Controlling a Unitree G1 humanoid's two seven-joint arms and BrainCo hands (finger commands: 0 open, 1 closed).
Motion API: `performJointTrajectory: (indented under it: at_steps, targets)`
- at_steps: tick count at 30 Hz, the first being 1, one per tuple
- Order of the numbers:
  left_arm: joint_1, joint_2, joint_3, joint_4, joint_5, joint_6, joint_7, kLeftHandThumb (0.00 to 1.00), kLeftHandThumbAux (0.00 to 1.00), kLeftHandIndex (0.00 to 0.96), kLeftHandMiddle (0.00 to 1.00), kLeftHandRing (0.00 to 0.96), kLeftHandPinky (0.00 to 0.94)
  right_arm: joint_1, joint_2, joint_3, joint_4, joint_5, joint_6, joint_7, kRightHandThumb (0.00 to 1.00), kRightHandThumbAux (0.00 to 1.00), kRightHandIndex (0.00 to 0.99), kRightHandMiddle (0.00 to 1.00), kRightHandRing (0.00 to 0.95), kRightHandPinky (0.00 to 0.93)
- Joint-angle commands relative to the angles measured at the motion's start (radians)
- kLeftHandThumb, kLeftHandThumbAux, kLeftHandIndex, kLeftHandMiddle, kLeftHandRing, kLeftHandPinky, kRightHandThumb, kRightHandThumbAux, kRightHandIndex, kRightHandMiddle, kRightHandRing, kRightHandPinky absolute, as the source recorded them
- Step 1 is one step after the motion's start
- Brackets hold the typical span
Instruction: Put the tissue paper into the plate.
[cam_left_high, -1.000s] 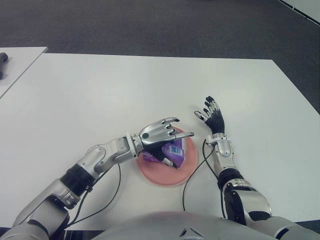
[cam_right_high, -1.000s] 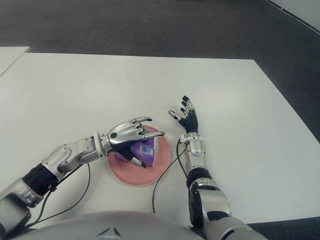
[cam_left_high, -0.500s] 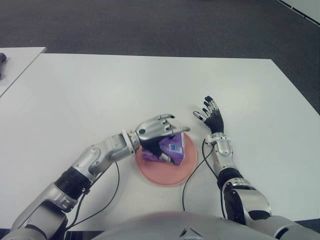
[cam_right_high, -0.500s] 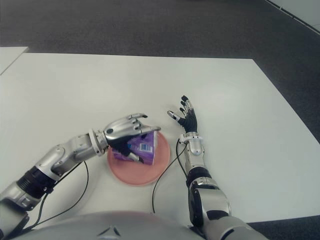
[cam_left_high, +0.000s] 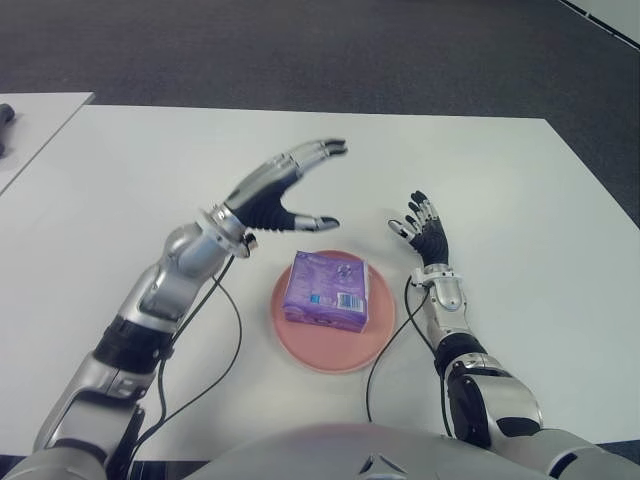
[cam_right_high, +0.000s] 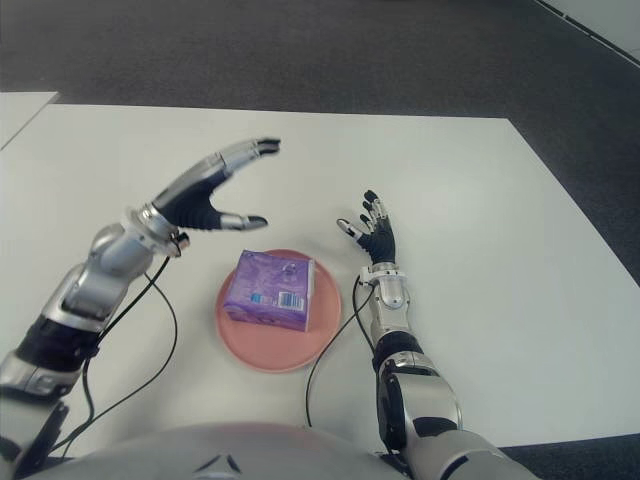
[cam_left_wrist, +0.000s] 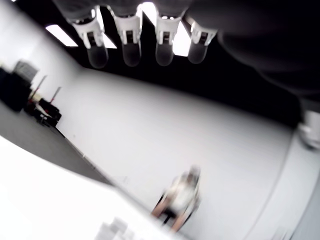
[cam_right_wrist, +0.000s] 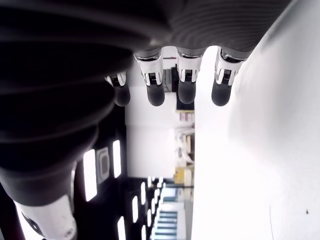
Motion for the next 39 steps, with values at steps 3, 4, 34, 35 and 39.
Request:
performJointTrajectory:
  at_steps: [3,4,34,35,39]
  targets:
    - [0.021,-0.080,0.122,-0.049,-0.154,0.076,0.029,0.000,0.360,0.000,0.000,0.000,0.000,0.052,0.028,-0.001,0.055,-0.006,0.047,-0.029,0.126,0.690,0.000,0.000,0.000,0.000]
    - [0.032,-0.089,0.132,-0.066,-0.149,0.085,0.042,0.000,0.356,0.000,0.000,0.000,0.000,0.051,0.029,-0.001,0.055,-0.007,0.049,-0.032,0.126,0.688,0.000,0.000,0.000,0.000]
    - [-0.082,-0.302,0.320,0.537,-0.140,-0.029,0.286,0.002,0.349,0.000,0.000,0.000,0.000,0.054,0.040,-0.003,0.056,-0.002,0.034,-0.015,0.141,0.681,0.000,0.000,0.000,0.000]
    - [-0.077,-0.312,0.315,0.585,-0.125,-0.047,0.309,0.001,0.350,0.000,0.000,0.000,0.000,0.055,0.039,-0.002,0.055,-0.004,0.036,-0.016,0.142,0.680,0.000,0.000,0.000,0.000]
    - [-0.067,-0.339,0.311,0.707,-0.094,-0.089,0.364,0.000,0.347,0.000,0.000,0.000,0.000,0.059,0.035,0.001,0.053,-0.008,0.046,-0.015,0.143,0.677,0.000,0.000,0.000,0.000]
